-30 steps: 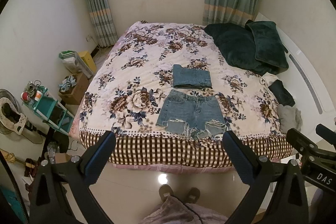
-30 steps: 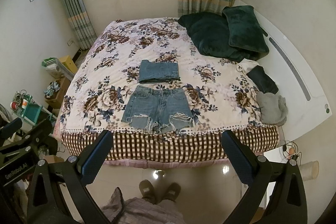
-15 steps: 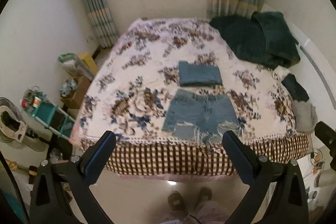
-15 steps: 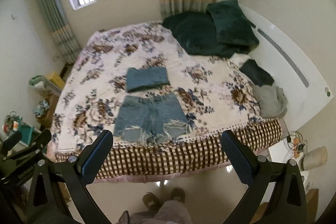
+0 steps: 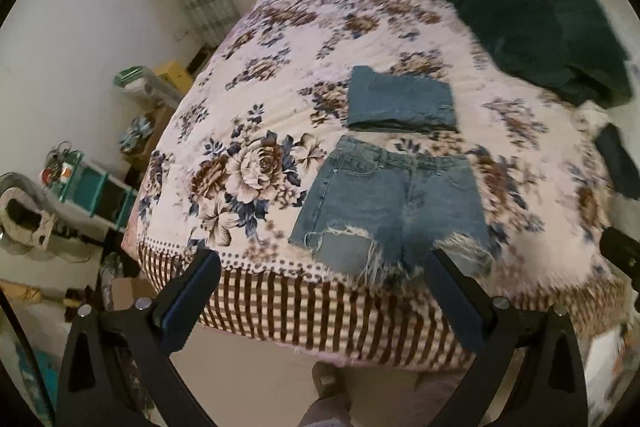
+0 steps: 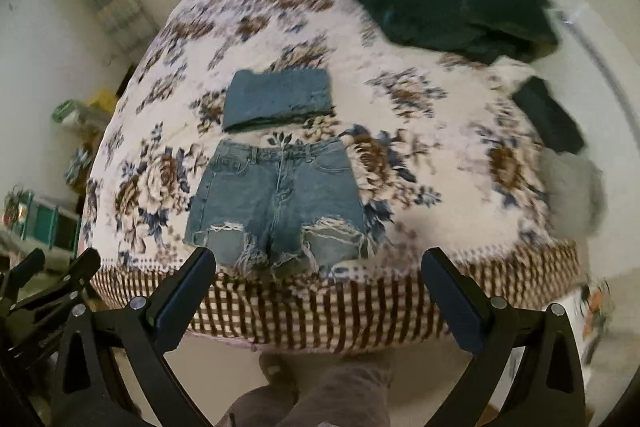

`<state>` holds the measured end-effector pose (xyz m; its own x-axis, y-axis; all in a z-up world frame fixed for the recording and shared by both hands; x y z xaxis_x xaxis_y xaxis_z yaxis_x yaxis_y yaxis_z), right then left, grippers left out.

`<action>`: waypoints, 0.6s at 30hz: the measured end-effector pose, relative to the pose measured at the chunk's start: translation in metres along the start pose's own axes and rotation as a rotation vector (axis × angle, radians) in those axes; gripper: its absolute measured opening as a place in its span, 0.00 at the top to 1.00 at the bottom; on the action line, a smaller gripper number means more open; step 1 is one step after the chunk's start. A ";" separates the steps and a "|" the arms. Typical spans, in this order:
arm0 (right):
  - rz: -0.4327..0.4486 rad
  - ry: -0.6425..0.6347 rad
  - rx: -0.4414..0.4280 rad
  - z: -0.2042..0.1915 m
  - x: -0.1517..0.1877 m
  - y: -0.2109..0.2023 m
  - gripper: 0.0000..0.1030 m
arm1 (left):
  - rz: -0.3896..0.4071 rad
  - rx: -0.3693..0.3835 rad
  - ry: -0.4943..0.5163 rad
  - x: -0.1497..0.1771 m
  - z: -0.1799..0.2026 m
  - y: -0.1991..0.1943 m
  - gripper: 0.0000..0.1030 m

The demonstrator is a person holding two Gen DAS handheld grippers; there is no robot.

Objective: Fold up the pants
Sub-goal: 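Lower both grippers onto the waistband corners of the ripped denim shorts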

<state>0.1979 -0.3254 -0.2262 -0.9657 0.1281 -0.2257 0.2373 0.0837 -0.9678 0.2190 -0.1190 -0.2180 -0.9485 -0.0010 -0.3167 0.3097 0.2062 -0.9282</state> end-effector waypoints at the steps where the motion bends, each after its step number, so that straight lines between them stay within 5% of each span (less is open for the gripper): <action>1: -0.019 -0.023 -0.016 0.008 -0.014 0.015 0.00 | -0.009 -0.012 -0.014 -0.005 0.011 0.011 0.00; 9: -0.196 -0.198 -0.059 0.084 -0.127 0.180 0.00 | -0.089 -0.159 -0.043 -0.040 0.107 0.137 0.00; 18: -0.487 -0.243 -0.312 0.123 -0.185 0.378 0.07 | -0.230 -0.256 0.033 0.018 0.222 0.255 0.00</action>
<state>0.4532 -0.4393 -0.5645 -0.9584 -0.2224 0.1790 -0.2521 0.3652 -0.8961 0.2955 -0.2832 -0.5042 -0.9945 -0.0450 -0.0947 0.0651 0.4433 -0.8940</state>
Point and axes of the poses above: each gripper's, at about its wrist camera, not at the fingertips, and y roughly the way its jaws point, z to its right, x to its underside, the point moved 1 cm from there along y, roughly the way its jaws point, and after that the axes turned 6 degrees about -z, right-handed, at the moved point
